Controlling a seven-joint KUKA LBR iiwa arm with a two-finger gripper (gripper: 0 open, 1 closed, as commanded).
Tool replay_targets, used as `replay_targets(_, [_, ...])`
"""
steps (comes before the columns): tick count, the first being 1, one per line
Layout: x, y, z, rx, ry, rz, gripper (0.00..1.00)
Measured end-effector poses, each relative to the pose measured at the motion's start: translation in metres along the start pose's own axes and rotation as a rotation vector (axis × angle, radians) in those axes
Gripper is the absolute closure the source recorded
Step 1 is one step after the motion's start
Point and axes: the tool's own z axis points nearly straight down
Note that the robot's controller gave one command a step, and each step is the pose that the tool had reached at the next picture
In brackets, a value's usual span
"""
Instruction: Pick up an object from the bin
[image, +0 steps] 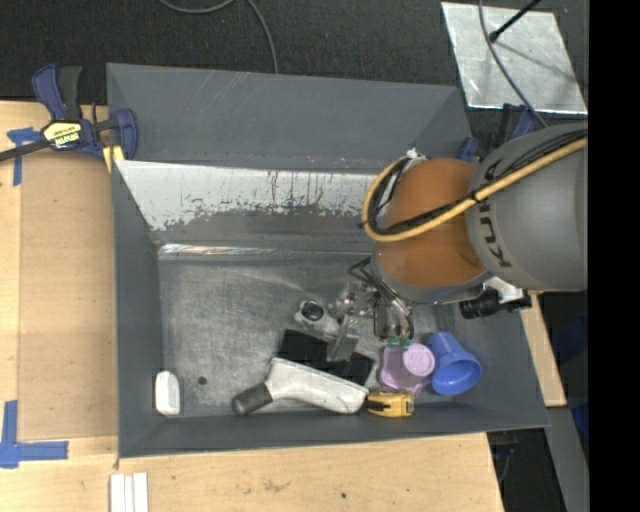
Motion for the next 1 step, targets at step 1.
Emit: replay_targets(1, [-0.001, -0.0091, -0.0476, 0.002, 0.01, 0.051, 1.0])
